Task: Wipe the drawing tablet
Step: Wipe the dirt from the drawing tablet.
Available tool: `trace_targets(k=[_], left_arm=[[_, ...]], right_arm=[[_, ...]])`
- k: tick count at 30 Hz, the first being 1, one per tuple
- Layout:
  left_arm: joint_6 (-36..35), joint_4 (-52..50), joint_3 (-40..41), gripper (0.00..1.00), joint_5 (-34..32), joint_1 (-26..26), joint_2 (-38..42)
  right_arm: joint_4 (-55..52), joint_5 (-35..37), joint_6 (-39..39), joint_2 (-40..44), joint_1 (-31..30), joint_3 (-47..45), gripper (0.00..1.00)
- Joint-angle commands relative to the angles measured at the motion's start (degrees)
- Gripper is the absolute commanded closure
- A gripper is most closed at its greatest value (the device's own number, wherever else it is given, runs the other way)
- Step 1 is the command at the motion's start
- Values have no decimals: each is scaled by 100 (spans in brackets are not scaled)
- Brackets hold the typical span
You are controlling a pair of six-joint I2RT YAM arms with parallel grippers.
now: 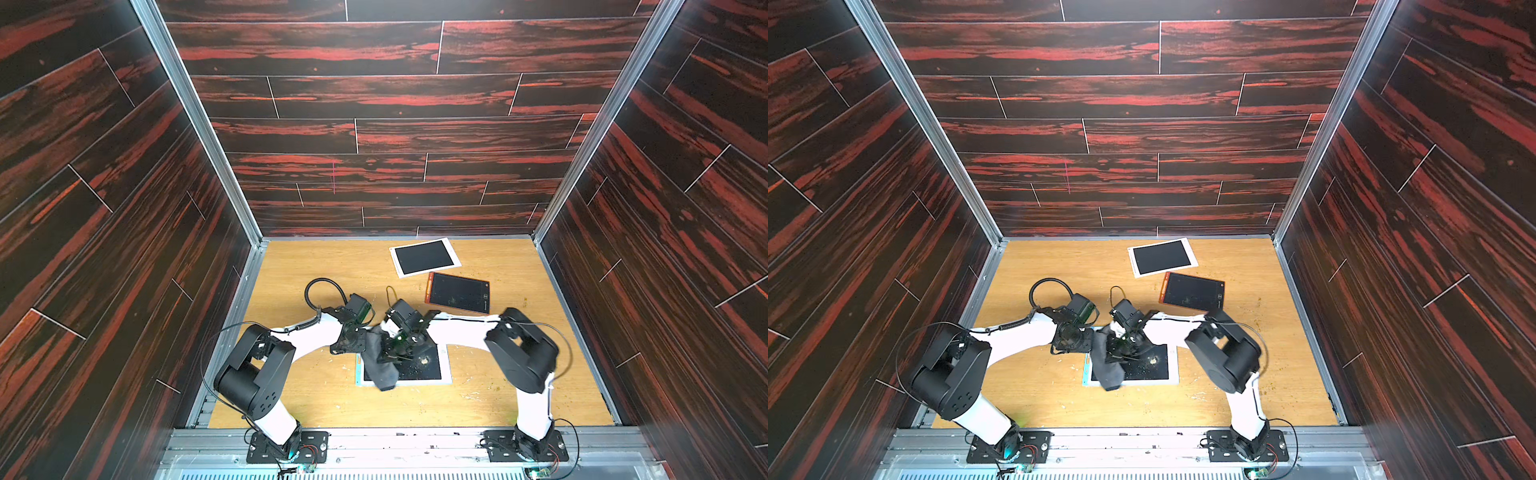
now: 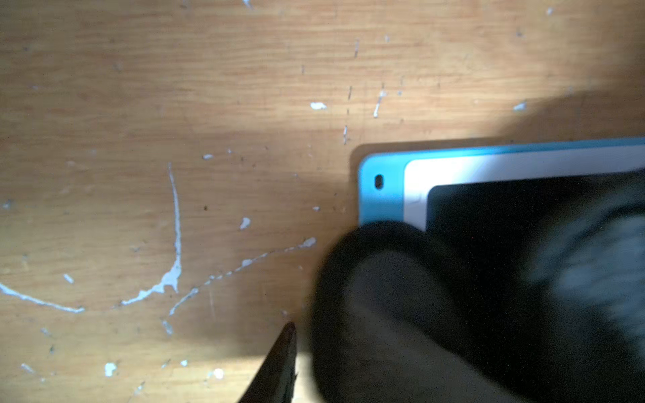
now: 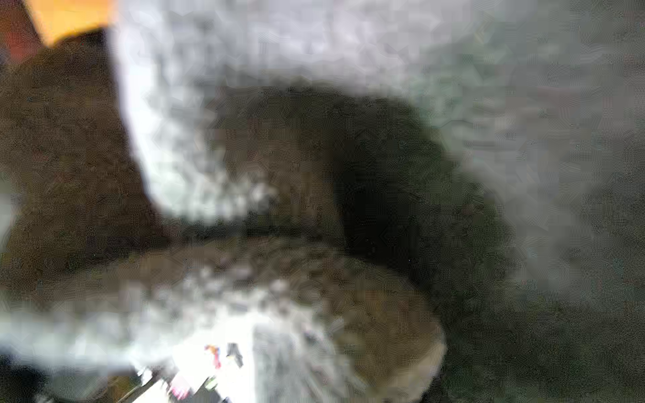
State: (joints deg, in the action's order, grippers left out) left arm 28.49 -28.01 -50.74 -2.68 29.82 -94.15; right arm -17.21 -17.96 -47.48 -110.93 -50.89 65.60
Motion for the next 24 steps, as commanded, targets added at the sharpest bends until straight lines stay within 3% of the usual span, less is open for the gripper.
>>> trace_targets(k=[1, 6, 13, 24], left_arm=[[11, -163, 101, 62, -36, 8, -108], [0, -163, 81, 62, -14, 10, -107], [-22, -157, 74, 62, 0, 14, -112], [-27, -150, 48, 62, 12, 13, -123]], right_arm=[[-1774, 2075, 64, -183, 62, -646, 100], [-2269, 2938, -112, 44, 5, -1003, 100], [-3208, 4138, -920, 109, -87, -1224, 100], [-4285, 4780, -2105, 132, -296, -1198, 100]])
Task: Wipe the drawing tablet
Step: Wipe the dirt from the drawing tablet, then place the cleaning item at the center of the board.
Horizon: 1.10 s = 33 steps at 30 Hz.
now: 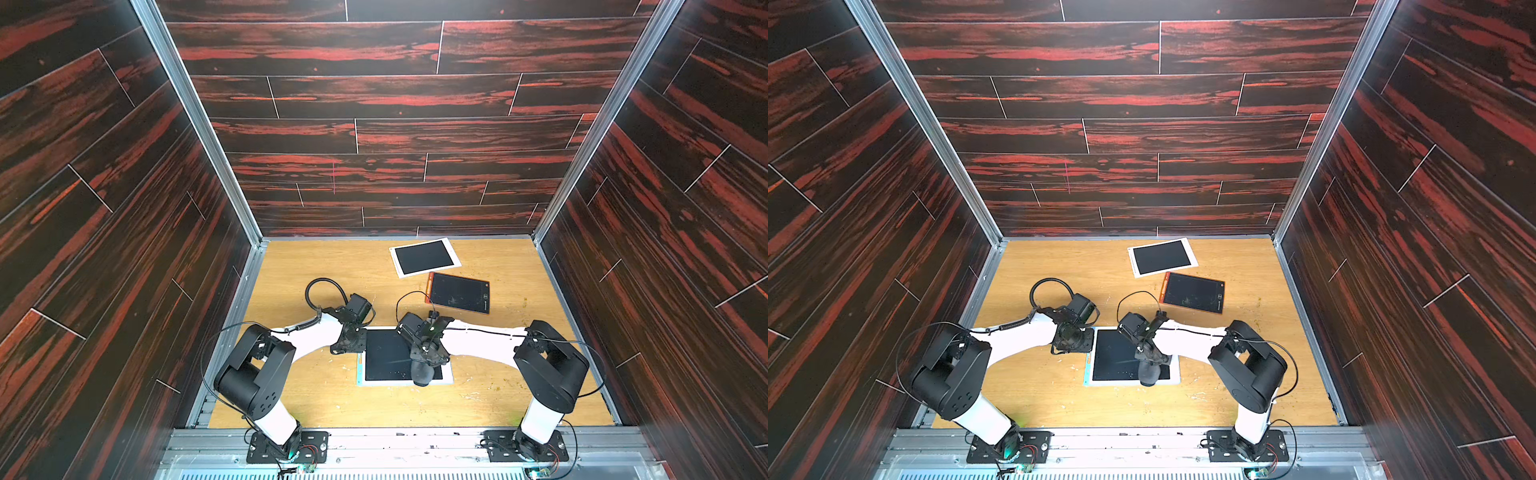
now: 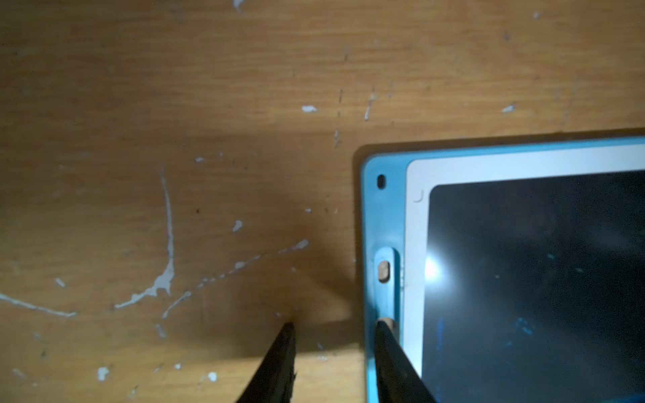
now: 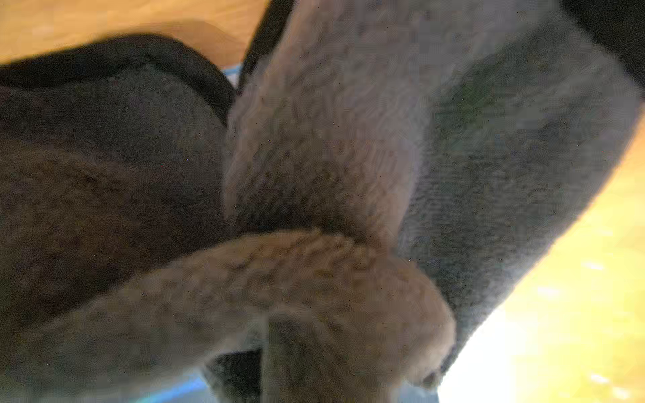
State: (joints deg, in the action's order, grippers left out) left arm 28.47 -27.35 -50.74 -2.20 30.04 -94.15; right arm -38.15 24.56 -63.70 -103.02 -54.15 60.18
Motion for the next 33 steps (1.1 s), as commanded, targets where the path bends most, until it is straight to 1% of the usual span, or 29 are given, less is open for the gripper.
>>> trace_targets(k=[1, 3, 10, 15, 16, 22, 25, 27, 30, 33], left_arm=[[-26, -206, 56, 62, -35, -16, -119], [-22, -184, 88, 62, -29, -16, -95], [-34, -69, 125, 62, 8, -16, -113], [-28, -59, 107, 61, -9, -16, 66], [-33, -87, 70, 61, -9, -16, 124], [-66, -239, -166, 60, 40, -22, 542], [-69, -260, -241, 58, 129, -19, 762], [-105, -319, -317, 57, 176, -34, 849], [-139, -367, -374, 57, 232, -51, 971], [-126, -367, -388, 57, 312, -108, 1144]], right_arm=[[-2331, 581, -612, -667, -10, -613, 100], [-2780, 737, -957, -716, -84, -507, 100], [-4094, 1201, -1713, -737, -149, -129, 100], [-5153, 1630, -2075, -701, -122, 516, 100], [-5222, 1723, -1951, -638, -114, 675, 100], [-5204, 1719, -1173, -407, -45, 1465, 100], [-4800, 1688, -416, -329, -101, 1717, 100], [-4698, 1689, -182, -297, -48, 1778, 100], [-4832, 1744, -86, -442, 338, 1828, 100], [-5222, 2047, -293, -544, 1015, 1894, 100]])
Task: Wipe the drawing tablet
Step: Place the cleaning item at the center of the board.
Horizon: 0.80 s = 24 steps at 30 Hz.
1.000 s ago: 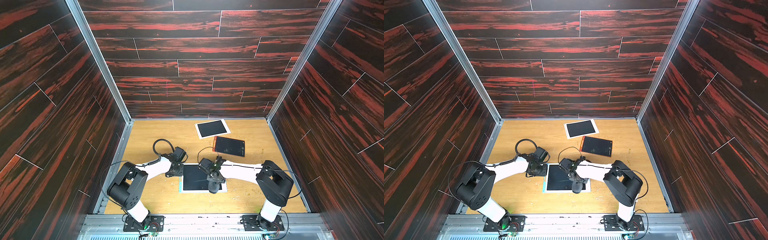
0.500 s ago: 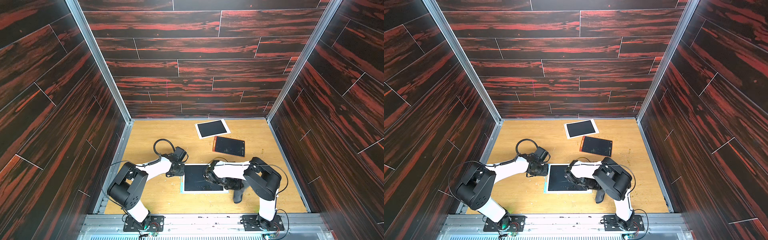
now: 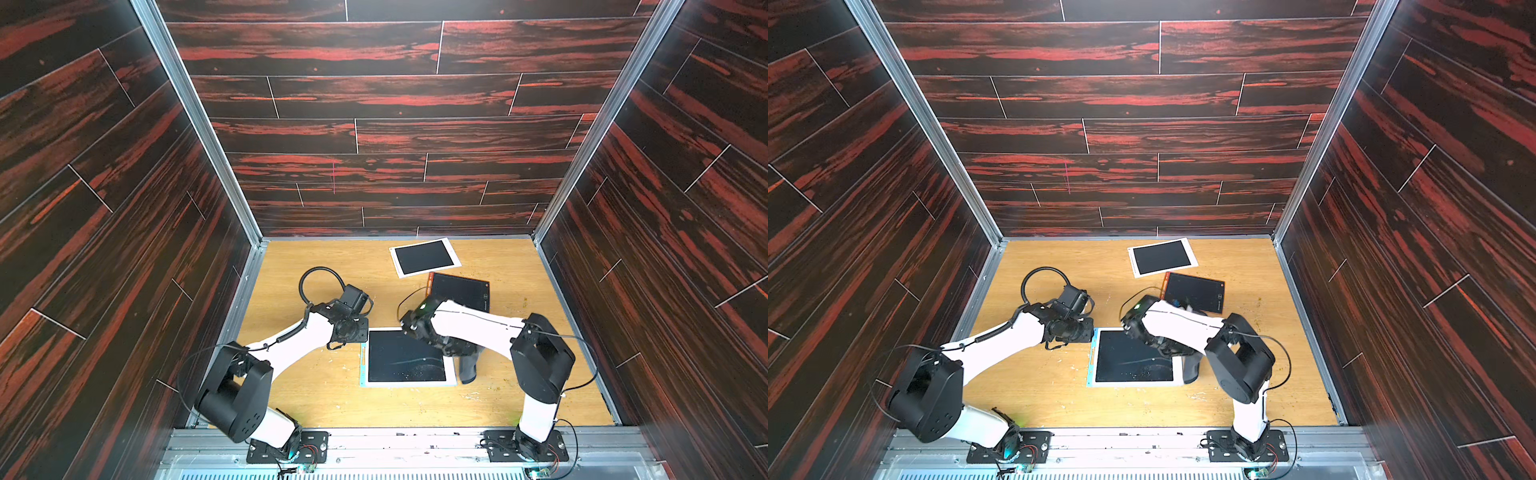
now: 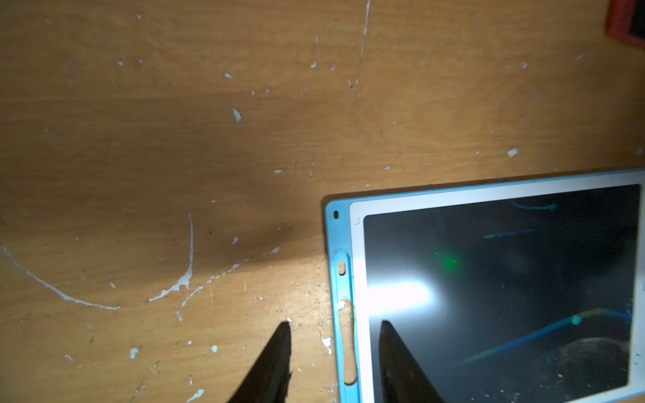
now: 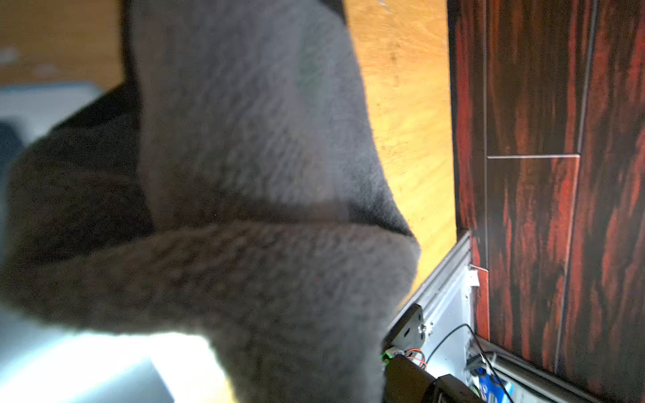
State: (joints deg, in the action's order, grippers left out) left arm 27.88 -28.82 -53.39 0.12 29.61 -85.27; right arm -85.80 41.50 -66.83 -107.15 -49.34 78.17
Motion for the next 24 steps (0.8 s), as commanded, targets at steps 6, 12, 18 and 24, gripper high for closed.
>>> trace_targets(k=[6, 12, 18, 24], left_arm=[[-173, -308, -163, 57, 161, -216, 464], [-230, -136, -45, 56, 435, -386, 399], [-226, -44, 41, 56, 570, -464, 380], [-215, -40, 60, 56, 607, -525, 400]], right_arm=[[-449, 346, -127, -110, 2046, -359, 100], [-440, 541, -328, -776, 2387, -387, 100], [618, -24, 975, -1115, 2394, 50, 100], [2520, -1603, 2748, -131, 2411, -183, 51]])
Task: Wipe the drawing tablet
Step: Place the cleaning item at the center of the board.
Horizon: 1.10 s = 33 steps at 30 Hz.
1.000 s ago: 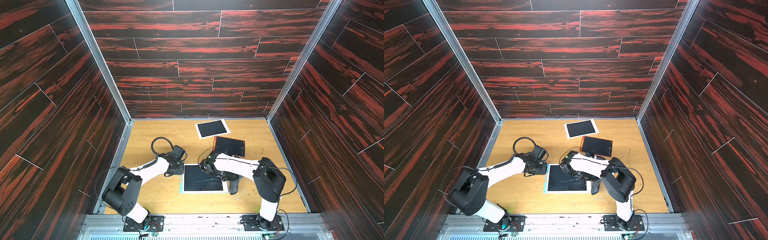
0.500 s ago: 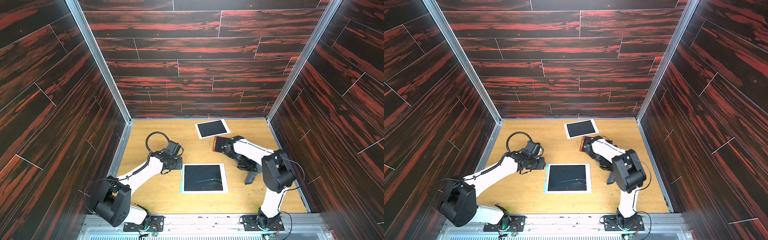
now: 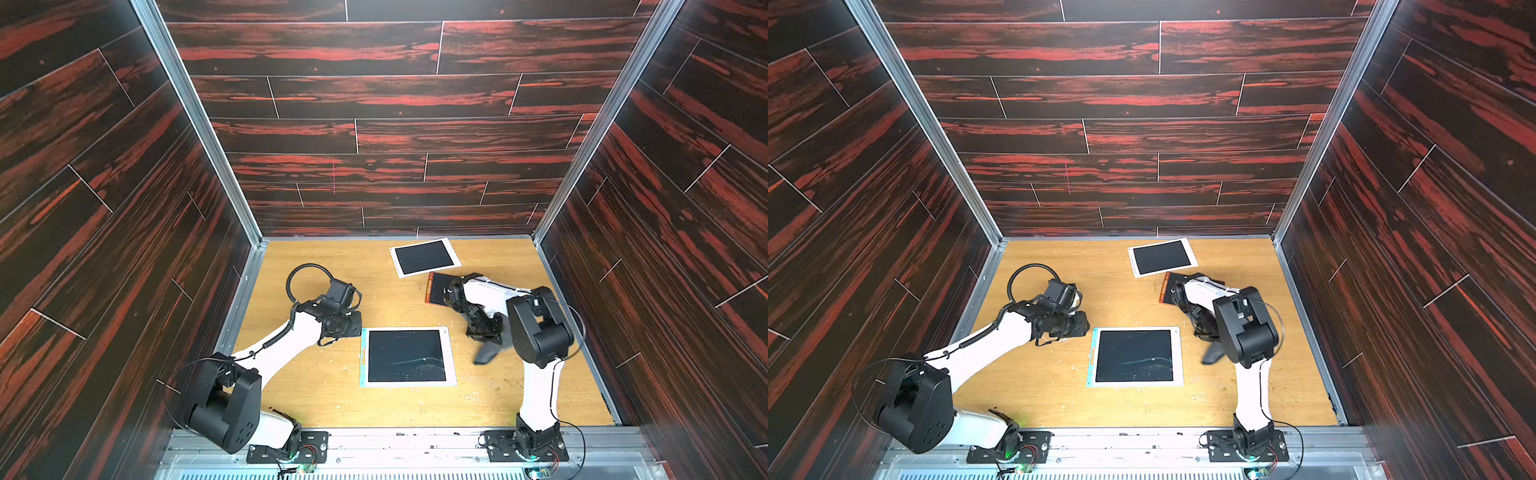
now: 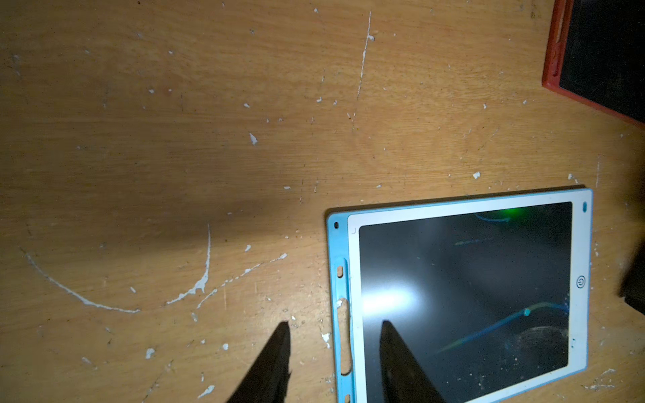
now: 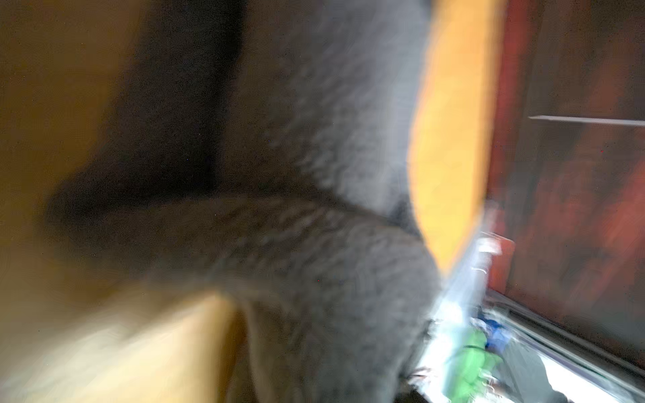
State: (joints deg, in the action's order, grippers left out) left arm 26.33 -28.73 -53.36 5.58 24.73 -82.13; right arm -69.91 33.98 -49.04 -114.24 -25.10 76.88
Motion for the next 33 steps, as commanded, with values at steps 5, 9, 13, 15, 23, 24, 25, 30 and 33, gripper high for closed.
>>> trace_targets(k=[5, 9, 13, 15, 23, 24, 25, 30, 33], left_arm=[[-51, -13, 48, 57, 157, -75, 51], [-75, -18, 11, 57, 175, -81, 23], [-67, -20, -1, 57, 210, -78, 6], [-72, -35, 4, 57, 224, -74, 14], [-80, -99, -21, 57, 171, -78, 6], [-82, -116, -37, 57, 164, -81, -11], [-80, -117, -43, 57, 166, -77, -22], [-71, -150, -112, 57, 186, -82, -63], [-59, -164, -128, 57, 193, -76, -73]], right_arm=[[1582, -1358, 1305, 1912, 197, -371, 1], [1607, -1668, 1347, 2693, 674, -459, 1], [1681, -1970, 1430, 3029, 1047, -640, 1], [1751, -2154, 1514, 3022, 1166, -723, 1], [2015, -2574, 1832, 3042, 1210, -1325, 7], [1948, -2557, 1869, 2978, 1210, -1357, 8], [1925, -2486, 1847, 2952, 1219, -1398, 7], [2317, -2950, 1568, 3256, 1764, -1816, 3], [2385, -3165, 1518, 3048, 2291, -1916, 3]])
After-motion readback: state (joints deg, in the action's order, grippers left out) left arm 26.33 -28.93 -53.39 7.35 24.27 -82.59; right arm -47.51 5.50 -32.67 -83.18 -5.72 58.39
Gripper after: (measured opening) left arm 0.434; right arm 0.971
